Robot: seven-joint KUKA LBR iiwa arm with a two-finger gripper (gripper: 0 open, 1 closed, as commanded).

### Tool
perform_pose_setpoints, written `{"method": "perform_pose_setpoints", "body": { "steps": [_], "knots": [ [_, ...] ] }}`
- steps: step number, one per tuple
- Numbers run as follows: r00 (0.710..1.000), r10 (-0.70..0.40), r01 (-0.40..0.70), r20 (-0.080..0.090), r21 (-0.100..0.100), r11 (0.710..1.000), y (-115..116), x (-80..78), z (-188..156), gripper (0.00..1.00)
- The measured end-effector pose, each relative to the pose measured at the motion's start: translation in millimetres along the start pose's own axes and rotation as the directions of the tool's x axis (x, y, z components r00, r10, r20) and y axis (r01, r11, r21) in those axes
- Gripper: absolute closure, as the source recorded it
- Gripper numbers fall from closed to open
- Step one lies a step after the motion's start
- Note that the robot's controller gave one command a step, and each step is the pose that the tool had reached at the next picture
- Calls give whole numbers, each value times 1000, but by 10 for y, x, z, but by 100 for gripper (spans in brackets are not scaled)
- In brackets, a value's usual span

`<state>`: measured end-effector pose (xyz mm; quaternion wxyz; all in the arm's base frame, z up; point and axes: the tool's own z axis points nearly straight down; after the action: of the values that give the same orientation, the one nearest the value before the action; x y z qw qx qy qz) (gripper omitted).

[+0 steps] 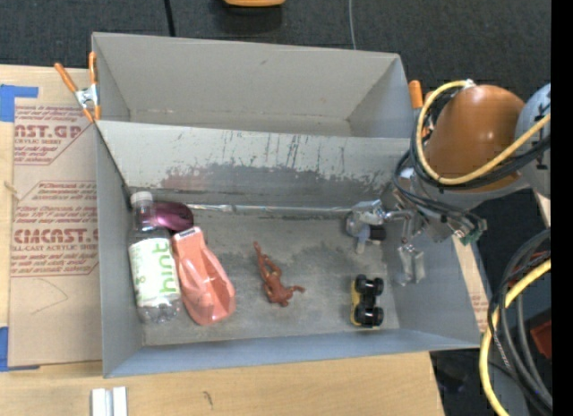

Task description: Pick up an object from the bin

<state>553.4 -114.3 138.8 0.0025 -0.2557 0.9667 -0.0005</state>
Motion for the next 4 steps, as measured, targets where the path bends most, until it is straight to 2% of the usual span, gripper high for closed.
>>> {"method": "perform_pose_setpoints", "body": {
  "steps": [1,2,3,4],
  "knots": [
    [998,65,-65,-1,-2,998,59,182,424,0],
    [997,81,-81,-4,-4,997,64,216,509,0],
    [1000,-15,15,-1,-3,1000,552,-318,688,100],
    [1000,-15,15,-2,-3,1000,550,-313,689,0]
  ]
}}
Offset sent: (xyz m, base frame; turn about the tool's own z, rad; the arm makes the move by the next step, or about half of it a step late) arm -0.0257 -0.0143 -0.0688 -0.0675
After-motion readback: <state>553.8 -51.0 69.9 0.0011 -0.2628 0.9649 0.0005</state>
